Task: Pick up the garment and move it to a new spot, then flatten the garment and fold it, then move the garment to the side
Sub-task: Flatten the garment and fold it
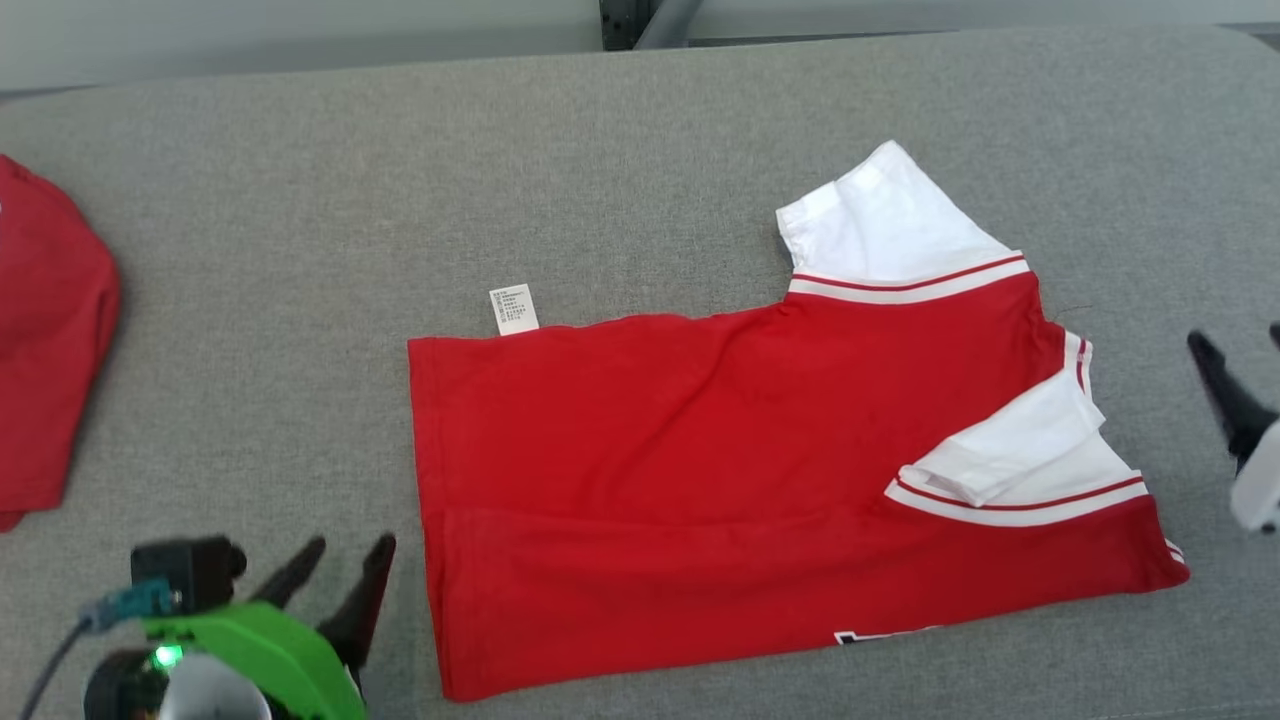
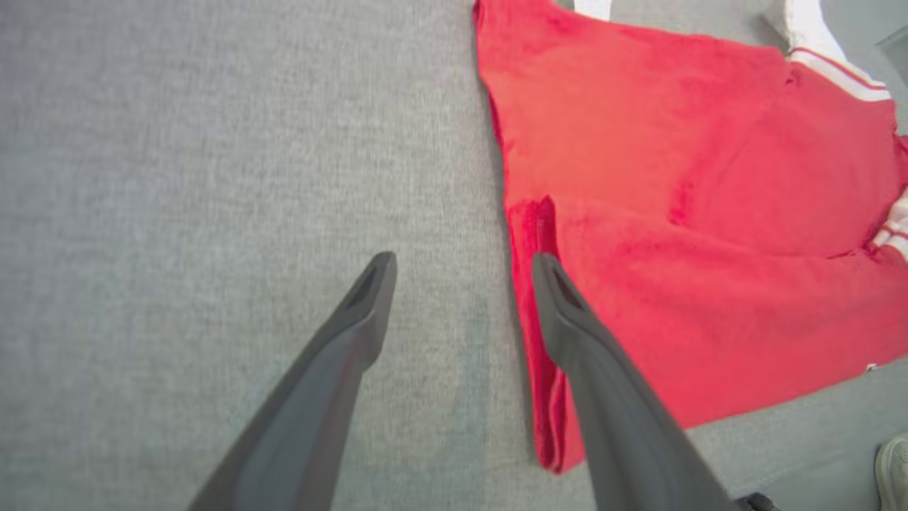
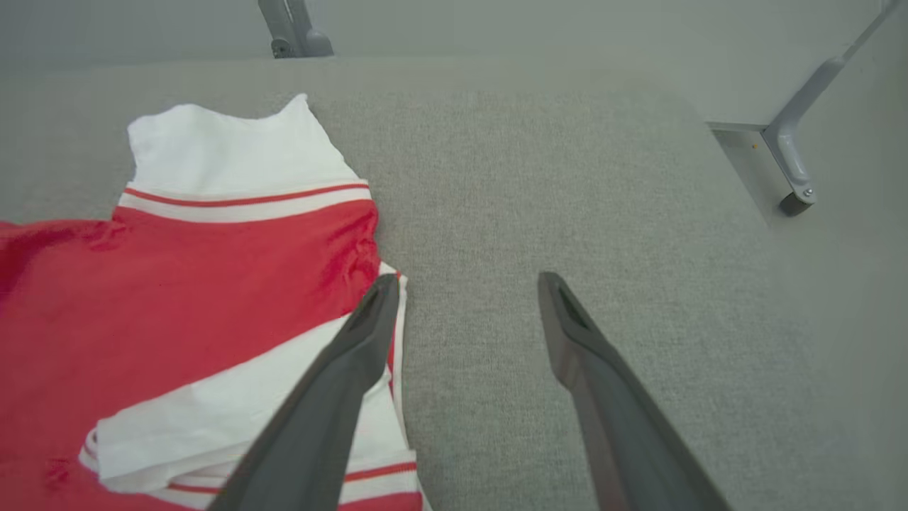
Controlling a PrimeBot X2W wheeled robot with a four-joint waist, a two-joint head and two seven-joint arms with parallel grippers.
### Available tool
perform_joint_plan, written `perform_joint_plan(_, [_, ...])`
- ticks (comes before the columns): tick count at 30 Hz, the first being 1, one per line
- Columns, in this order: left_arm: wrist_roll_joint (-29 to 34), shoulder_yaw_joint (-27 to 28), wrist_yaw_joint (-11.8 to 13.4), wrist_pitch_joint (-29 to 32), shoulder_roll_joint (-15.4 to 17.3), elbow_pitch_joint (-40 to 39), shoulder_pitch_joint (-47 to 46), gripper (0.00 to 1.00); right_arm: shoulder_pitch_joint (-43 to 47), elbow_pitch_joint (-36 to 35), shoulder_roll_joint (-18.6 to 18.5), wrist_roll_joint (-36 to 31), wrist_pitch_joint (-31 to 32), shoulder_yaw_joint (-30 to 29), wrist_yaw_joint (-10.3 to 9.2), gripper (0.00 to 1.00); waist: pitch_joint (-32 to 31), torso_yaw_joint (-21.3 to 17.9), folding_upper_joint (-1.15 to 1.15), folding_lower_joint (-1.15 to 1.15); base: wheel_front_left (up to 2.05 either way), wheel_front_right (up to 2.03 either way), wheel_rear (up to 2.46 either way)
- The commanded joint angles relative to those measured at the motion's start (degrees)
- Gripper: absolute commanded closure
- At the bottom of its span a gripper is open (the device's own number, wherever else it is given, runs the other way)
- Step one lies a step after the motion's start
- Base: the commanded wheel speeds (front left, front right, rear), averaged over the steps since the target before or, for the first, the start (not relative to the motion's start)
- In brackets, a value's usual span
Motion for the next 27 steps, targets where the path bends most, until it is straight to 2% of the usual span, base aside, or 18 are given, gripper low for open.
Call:
perform_joint_plan(1, [0.73,0.33,-0.16,0.38,0.37,-0.14,-2.67,0.00,-1.97,-0.32,-0.36,-0.88,0.61,0.18,-0.03,0.00,3.27,0.91,0.00,0.00,0.00,0.00,0.00])
perform_joint_plan(4, [2.96,-0.52,-0.43,2.31,-1.08,1.67,-11.82,0.00,-10.16,-0.41,0.34,-1.98,3.25,2.20,-0.02,0.00,7.52,2.37,0.00,0.00,0.00,0.00,0.00])
perform_joint_plan(6, [3.58,-1.55,-0.77,3.34,-3.18,4.56,-18.22,0.00,-15.85,1.46,0.59,-3.27,4.91,4.06,-0.03,0.00,10.19,3.51,0.00,0.00,0.00,0.00,0.00])
perform_joint_plan(11, [5.70,-4.39,-2.70,5.56,-8.19,13.21,-31.61,0.00,-30.16,8.84,3.25,-6.64,7.59,8.78,-0.03,0.00,16.09,6.05,0.00,0.00,0.00,0.00,0.00])
perform_joint_plan(14, [6.62,-6.13,-4.44,6.87,-9.57,17.26,-36.94,0.00,-36.64,13.91,4.02,-7.86,7.68,10.88,-0.04,0.00,18.40,7.66,0.00,0.00,0.00,0.00,0.00])
perform_joint_plan(20, [6.69,-8.20,-7.75,8.58,-10.35,21.50,-41.66,0.00,-43.35,21.63,3.45,-9.28,7.19,13.94,-0.03,0.00,20.45,9.92,0.00,0.00,0.00,0.00,0.00])
perform_joint_plan(27, [4.38,-8.91,-10.66,10.34,-10.08,19.94,-40.65,0.00,-43.06,26.52,2.52,-7.30,6.07,16.70,-0.03,0.00,20.30,10.38,0.00,0.00,0.00,0.00,0.00])
